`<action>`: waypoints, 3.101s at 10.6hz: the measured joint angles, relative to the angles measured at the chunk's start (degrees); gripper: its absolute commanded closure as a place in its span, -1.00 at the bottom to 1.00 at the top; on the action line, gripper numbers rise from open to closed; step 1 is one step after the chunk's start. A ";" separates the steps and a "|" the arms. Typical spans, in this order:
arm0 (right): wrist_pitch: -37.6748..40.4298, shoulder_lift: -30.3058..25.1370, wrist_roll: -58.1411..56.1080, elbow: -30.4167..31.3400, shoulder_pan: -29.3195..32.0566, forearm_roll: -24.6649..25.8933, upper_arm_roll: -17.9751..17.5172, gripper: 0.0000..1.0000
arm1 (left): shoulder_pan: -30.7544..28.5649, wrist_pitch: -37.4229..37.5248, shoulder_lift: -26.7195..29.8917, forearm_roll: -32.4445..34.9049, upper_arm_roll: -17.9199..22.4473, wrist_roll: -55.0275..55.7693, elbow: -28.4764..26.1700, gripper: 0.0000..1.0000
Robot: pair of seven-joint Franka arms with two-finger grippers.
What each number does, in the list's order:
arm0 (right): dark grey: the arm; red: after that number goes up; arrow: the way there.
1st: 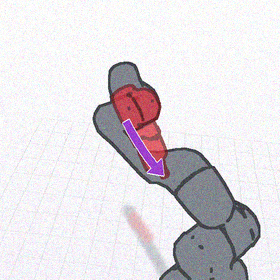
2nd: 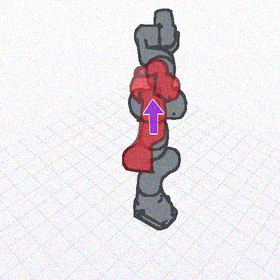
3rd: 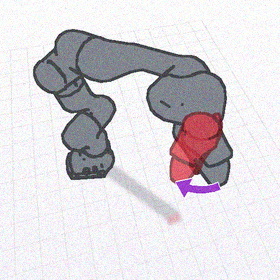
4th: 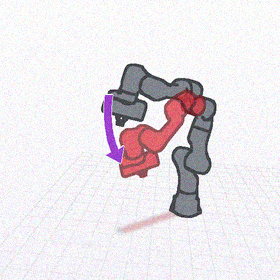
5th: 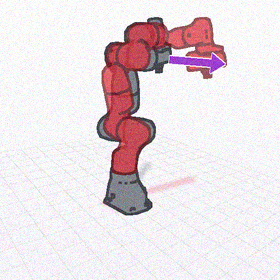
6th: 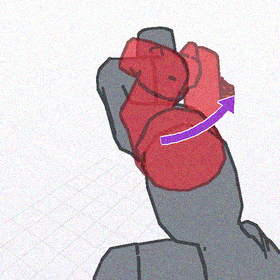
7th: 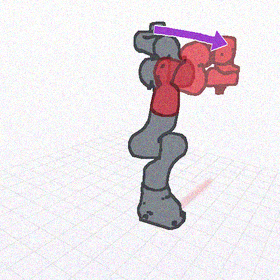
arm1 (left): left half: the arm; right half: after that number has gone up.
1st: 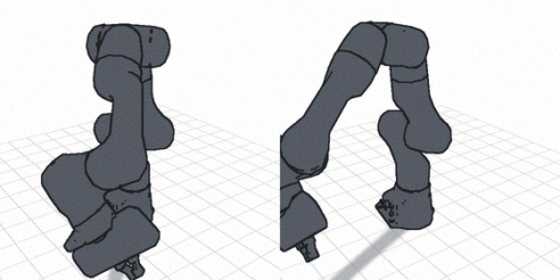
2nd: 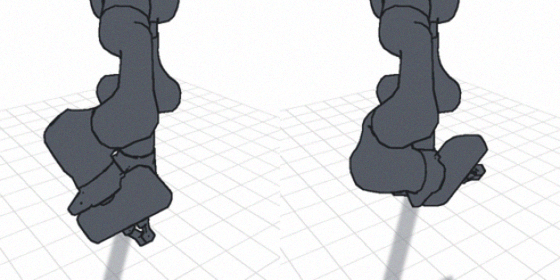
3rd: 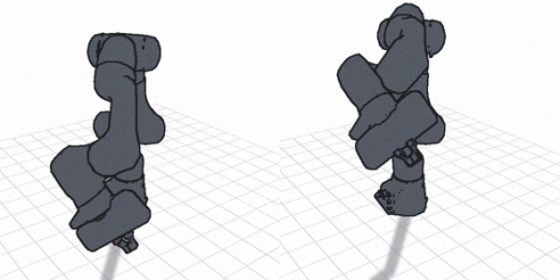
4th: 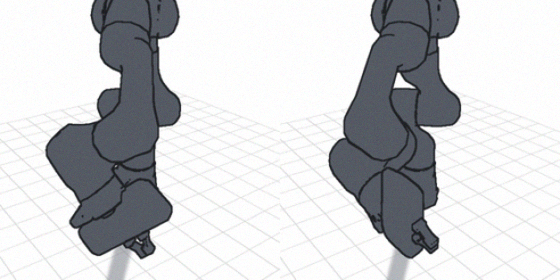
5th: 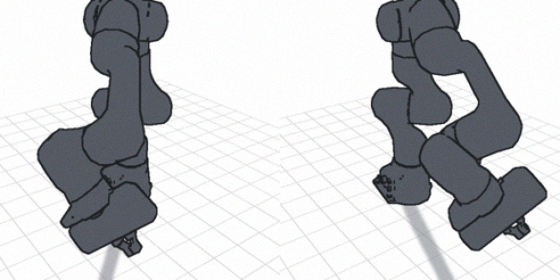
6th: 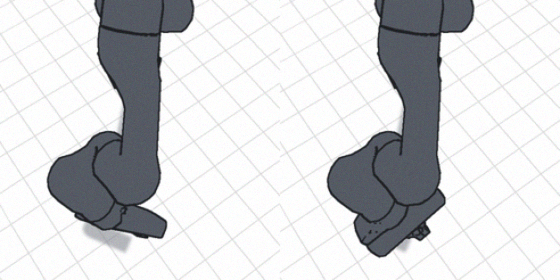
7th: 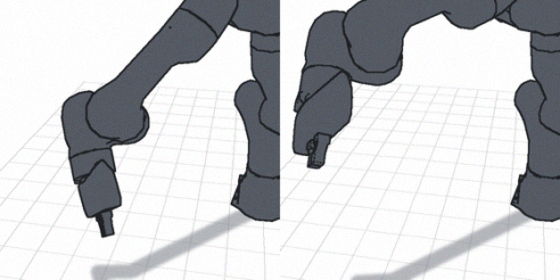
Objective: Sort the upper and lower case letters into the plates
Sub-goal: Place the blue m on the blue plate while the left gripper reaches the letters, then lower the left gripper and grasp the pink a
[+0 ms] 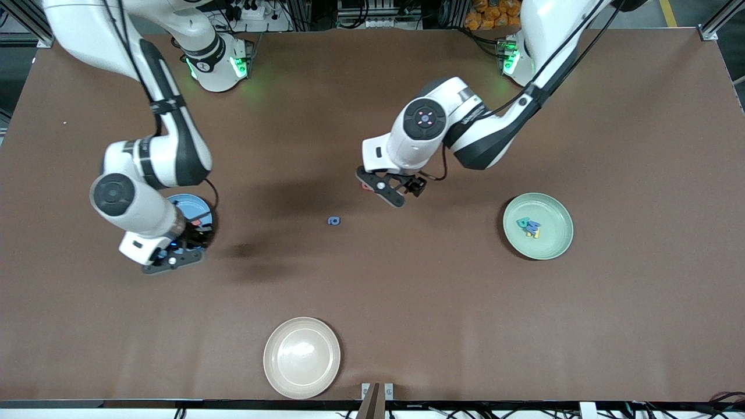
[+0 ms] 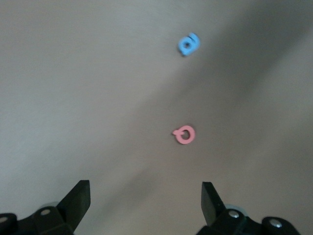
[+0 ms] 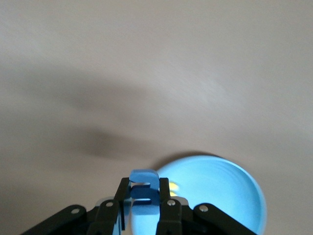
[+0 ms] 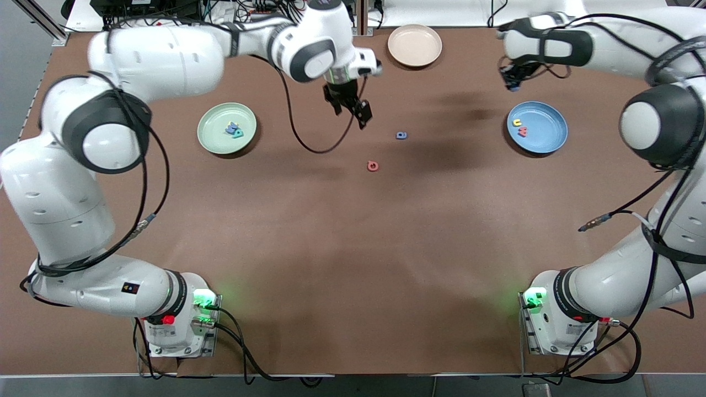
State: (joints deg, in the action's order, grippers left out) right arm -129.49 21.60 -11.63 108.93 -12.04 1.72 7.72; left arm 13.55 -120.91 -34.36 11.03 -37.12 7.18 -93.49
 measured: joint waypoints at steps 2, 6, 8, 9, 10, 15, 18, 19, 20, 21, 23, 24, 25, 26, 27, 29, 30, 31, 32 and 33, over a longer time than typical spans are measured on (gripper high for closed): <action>-5.94 -2.08 -5.89 6.27 4.75 0.04 -0.01 1.00 | 3.50 -2.63 -2.74 4.26 0.02 -4.65 0.08 -1.00; -11.23 -2.29 -10.69 11.92 8.25 0.21 -0.06 -0.88 | 8.56 -6.54 -6.35 16.08 0.05 -6.89 0.08 -0.90; -11.24 -2.28 -11.78 12.08 8.99 0.24 -0.08 -1.00 | 10.26 -7.62 -9.21 21.62 0.10 -7.26 0.02 -0.79; -11.24 -2.28 -12.47 12.11 9.41 0.24 -0.11 -1.00 | 10.53 -8.29 -10.56 23.12 0.12 -8.32 0.00 -0.63; -11.24 -2.28 -12.70 12.15 9.62 0.24 -0.13 -1.00 | 10.50 -8.78 -11.55 23.71 0.24 -11.08 0.02 -0.58; -11.25 -1.98 -12.76 12.27 9.64 0.24 -0.37 -1.00 | 10.18 -9.87 -12.61 23.84 1.35 -18.63 0.07 -0.44; -11.60 -1.80 -12.77 12.27 9.63 0.24 -0.58 -1.00 | 10.40 -10.25 -13.76 24.83 1.46 -18.71 0.05 -0.42; -11.64 -1.79 -12.77 12.27 9.63 0.24 -0.64 -1.00 | 10.41 -10.58 -14.20 25.32 1.51 -18.71 0.05 -0.41; -11.65 -1.79 -12.77 12.27 9.63 0.24 -0.68 -1.00 | 10.41 -11.07 -14.63 25.83 1.52 -18.71 0.07 -0.40; -11.66 -1.79 -12.77 12.27 9.63 0.24 -0.72 -1.00 | 10.45 -11.43 -15.07 25.96 1.54 -18.71 0.07 -0.34; -11.66 -1.76 -12.77 12.27 9.63 0.24 -0.77 -1.00 | 10.88 -11.62 -15.55 26.13 2.14 -18.71 0.06 -0.21; -11.66 -1.75 -12.77 12.27 9.63 0.24 -0.80 -1.00 | 10.94 -11.63 -15.60 26.58 2.38 -18.71 0.07 0.21; -11.68 -1.75 -12.77 12.27 9.63 0.24 -0.82 -1.00 | 10.94 -11.64 -15.67 27.17 2.46 -18.71 0.07 0.79; -11.70 -1.75 -12.77 12.27 9.63 0.24 -0.84 -1.00 | 10.94 -11.65 -15.62 27.18 2.41 -18.71 0.20 1.00; -11.71 -1.74 -12.77 12.27 9.60 0.24 -0.90 -1.00 | 10.82 -11.59 -15.38 27.19 2.41 -18.71 0.44 1.00; -11.78 -1.74 -12.77 12.24 9.43 0.24 -1.20 -1.00 | 10.23 -11.69 -15.36 27.20 2.89 -18.71 0.71 1.00; -11.86 -1.74 -12.77 12.15 9.12 0.24 -1.39 -1.00 | 9.45 -11.59 -15.20 27.18 3.04 -18.45 1.25 1.00; -11.95 -1.74 -12.76 12.01 8.51 -0.08 -1.60 -1.00 | 7.56 -10.87 -14.62 26.75 3.04 -18.32 1.85 1.00; -11.95 -1.73 -12.65 11.79 7.39 -0.84 -1.68 -1.00 | 4.84 -8.97 -13.27 24.93 2.88 -18.35 2.32 1.00; -11.79 -1.73 -12.60 11.30 6.05 -1.84 -1.75 -1.00 | 1.72 -5.93 -10.91 21.37 2.65 -18.62 2.75 1.00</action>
State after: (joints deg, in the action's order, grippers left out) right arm -141.28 19.87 -24.24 120.23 -5.98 -0.12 5.97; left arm 15.27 -126.84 -45.26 32.40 -34.47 -11.44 -90.74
